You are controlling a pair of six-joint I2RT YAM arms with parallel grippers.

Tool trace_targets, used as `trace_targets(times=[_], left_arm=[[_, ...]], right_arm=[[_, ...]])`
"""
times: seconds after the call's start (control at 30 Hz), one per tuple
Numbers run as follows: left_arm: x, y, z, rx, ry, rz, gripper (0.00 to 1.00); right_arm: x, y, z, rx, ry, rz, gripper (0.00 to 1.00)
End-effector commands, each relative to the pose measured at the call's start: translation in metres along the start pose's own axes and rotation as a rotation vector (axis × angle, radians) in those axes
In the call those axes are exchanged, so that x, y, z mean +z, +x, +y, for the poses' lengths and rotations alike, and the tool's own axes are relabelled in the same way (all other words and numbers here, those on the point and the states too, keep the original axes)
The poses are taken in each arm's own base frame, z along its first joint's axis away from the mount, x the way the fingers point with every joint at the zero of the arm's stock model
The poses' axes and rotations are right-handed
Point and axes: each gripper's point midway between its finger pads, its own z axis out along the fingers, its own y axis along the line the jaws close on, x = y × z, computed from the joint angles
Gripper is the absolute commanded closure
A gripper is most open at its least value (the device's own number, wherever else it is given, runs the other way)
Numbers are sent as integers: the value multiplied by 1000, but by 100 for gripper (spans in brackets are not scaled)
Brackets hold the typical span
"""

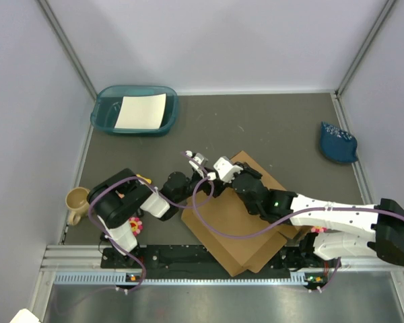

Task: Fold the paper box

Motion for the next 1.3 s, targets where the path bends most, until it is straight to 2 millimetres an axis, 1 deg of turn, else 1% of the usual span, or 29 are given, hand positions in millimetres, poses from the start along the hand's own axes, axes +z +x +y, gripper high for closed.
trace_targets(times=[0.0, 0.03, 0.23, 0.3, 0.33, 0.37, 0.43, 0.5, 0.53, 0.63, 0.77, 0.8, 0.87, 0.9, 1.0, 1.03, 1.13, 1.17, 1.23, 1.27], left_arm=[[3, -92, -39, 132, 153, -356, 25], [4, -94, -40, 132, 155, -363, 1], [12, -103, -33, 138, 118, -396, 1], [15, -101, -31, 148, 117, -391, 1], [18, -105, -32, 150, 123, -400, 1], [21, -102, -31, 151, 123, -394, 1], [26, -106, -31, 164, 129, -403, 1], [30, -102, -30, 170, 135, -395, 1], [33, -105, -31, 176, 140, -402, 1], [38, -106, -31, 194, 144, -405, 5], [43, -104, -30, 217, 155, -402, 19], [43, -105, -30, 221, 157, -402, 28], [45, -104, -28, 226, 154, -402, 39], [46, -105, -27, 227, 155, -403, 49], [47, -105, -26, 231, 156, -402, 62], [48, -106, -26, 234, 158, -404, 72], [48, -109, -26, 238, 167, -408, 84], [48, -110, -26, 238, 167, -412, 82], [50, -112, -26, 239, 166, -417, 67], [50, -112, -25, 237, 165, -418, 49]], right_arm=[[-1, 7, 32, -10, -124, 28, 87], [-1, 9, 33, -10, -126, 36, 87], [-1, 14, 39, -7, -145, 49, 90], [-1, 15, 39, -6, -149, 51, 91], [-1, 14, 40, -3, -151, 51, 91], [-1, 14, 41, -2, -158, 49, 91], [-2, 16, 43, 3, -166, 53, 92], [-3, 16, 44, 7, -173, 53, 92], [-3, 17, 45, 8, -176, 57, 92], [-4, 17, 46, 12, -184, 57, 93], [-3, 18, 49, 14, -195, 60, 94], [-3, 19, 50, 10, -197, 63, 94], [-3, 19, 50, 16, -198, 62, 94], [-3, 19, 51, 17, -200, 63, 94], [-4, 18, 50, 24, -203, 57, 94], [-4, 16, 49, 27, -202, 54, 94], [-5, 14, 48, 21, -205, 52, 95], [-5, 12, 47, 23, -204, 48, 95], [-5, 9, 47, 24, -208, 43, 95], [-5, 8, 47, 24, -209, 40, 95]])
